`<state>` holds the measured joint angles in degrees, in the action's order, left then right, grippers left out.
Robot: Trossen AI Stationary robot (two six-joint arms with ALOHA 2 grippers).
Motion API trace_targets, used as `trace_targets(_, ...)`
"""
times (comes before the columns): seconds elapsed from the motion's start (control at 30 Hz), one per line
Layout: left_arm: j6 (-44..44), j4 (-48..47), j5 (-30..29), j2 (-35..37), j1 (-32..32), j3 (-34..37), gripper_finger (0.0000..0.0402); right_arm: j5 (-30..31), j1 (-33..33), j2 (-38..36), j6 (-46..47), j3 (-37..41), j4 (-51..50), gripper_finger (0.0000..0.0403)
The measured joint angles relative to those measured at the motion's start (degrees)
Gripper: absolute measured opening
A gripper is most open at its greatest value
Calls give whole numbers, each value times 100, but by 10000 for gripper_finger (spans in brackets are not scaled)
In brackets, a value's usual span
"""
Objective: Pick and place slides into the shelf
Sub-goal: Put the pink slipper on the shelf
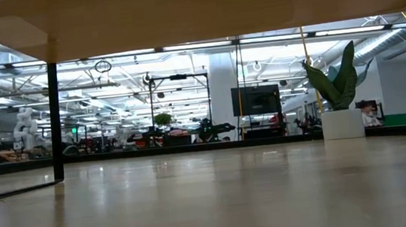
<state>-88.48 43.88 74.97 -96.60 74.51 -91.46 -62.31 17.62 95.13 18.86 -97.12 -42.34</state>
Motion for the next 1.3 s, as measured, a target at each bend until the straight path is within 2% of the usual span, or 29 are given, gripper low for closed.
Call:
trace_targets(0.13, 1, -26, -9, 0, 6, 0, 228, -402, -361, 78, 141, 0, 89, 0)
trace_targets(0.53, -14, -33, -88, 0, -1, 0, 227, -541, -959, 285, 633, 0, 1043, 0)
trace_targets(0.9, -17, -35, -91, 0, 9, 0, 227, -787, -1576, 794, 1835, 0, 2468, 0)
trace_targets(1.07, -18, -35, -93, 0, -1, 0, 228, -663, -1804, 884, 2294, -4, 3182, 0)
trace_targets(1.3, -31, -35, -91, 0, -45, 0, 228, -326, -2103, 1011, 2461, 0, 3438, 0)
